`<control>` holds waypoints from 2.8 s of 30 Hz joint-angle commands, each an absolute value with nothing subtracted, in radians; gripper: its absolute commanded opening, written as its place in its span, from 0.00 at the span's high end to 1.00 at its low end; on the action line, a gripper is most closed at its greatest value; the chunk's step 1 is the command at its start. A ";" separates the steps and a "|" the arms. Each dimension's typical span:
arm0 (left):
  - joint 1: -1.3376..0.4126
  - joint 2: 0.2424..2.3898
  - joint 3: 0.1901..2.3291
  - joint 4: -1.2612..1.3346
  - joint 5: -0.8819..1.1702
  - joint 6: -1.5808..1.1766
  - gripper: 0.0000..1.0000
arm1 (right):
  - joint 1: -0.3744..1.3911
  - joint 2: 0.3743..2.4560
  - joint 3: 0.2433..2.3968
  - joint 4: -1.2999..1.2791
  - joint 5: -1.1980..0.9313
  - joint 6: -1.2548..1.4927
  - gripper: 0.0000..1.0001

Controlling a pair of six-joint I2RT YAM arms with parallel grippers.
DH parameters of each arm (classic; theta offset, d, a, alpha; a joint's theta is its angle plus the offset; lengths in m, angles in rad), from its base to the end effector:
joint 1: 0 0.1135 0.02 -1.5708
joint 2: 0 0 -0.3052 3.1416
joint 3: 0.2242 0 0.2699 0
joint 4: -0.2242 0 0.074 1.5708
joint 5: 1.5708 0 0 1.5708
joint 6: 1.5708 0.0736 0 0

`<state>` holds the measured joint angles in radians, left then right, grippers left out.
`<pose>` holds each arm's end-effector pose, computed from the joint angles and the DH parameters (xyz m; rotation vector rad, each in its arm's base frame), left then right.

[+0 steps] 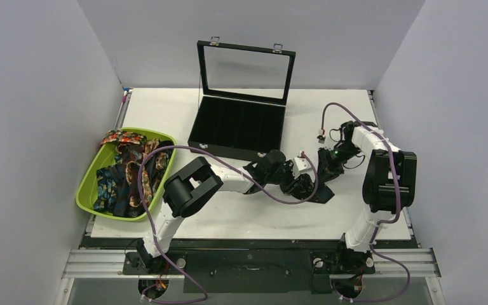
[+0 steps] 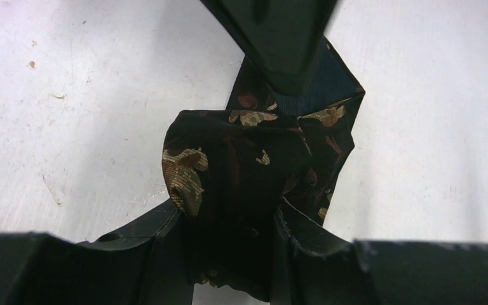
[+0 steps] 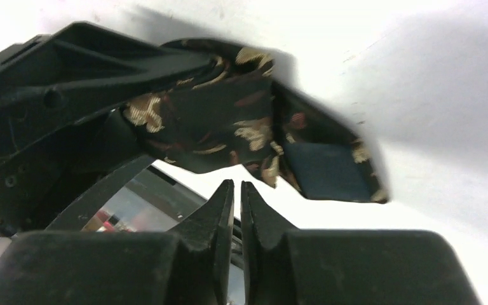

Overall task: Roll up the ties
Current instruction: Roll the tie at the center of the board.

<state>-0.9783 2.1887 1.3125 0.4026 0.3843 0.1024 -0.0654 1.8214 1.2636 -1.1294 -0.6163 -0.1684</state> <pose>0.2775 -0.4616 0.1336 1.3094 1.6917 -0.9249 0.3372 0.0205 0.1876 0.0972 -2.9505 -0.9531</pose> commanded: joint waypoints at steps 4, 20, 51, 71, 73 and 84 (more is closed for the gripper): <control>-0.956 2.216 1.300 0.347 0.332 0.008 0.95 | -0.038 1.831 1.159 -1.101 -0.690 -0.121 1.00; -0.918 2.186 1.254 0.472 0.439 -0.052 0.94 | -0.063 1.972 1.166 -0.893 -0.462 0.018 1.00; -0.913 2.145 1.279 0.131 0.493 0.233 0.90 | -0.073 1.984 1.156 -0.883 -0.408 0.025 1.00; -0.948 2.182 1.316 0.002 0.442 0.292 0.89 | -0.059 1.793 1.236 -1.009 -0.863 -0.114 0.35; -0.948 2.181 1.316 0.002 0.448 0.297 0.88 | -0.028 1.816 1.232 -1.004 -0.852 -0.115 0.35; -0.948 2.183 1.326 0.002 0.444 0.298 0.87 | 0.013 1.887 1.226 -1.034 -0.760 -0.167 0.46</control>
<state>-0.9497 2.1330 1.3315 0.1520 0.5045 0.2707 0.0196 1.8816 1.2285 -1.0004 -0.7902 -0.1043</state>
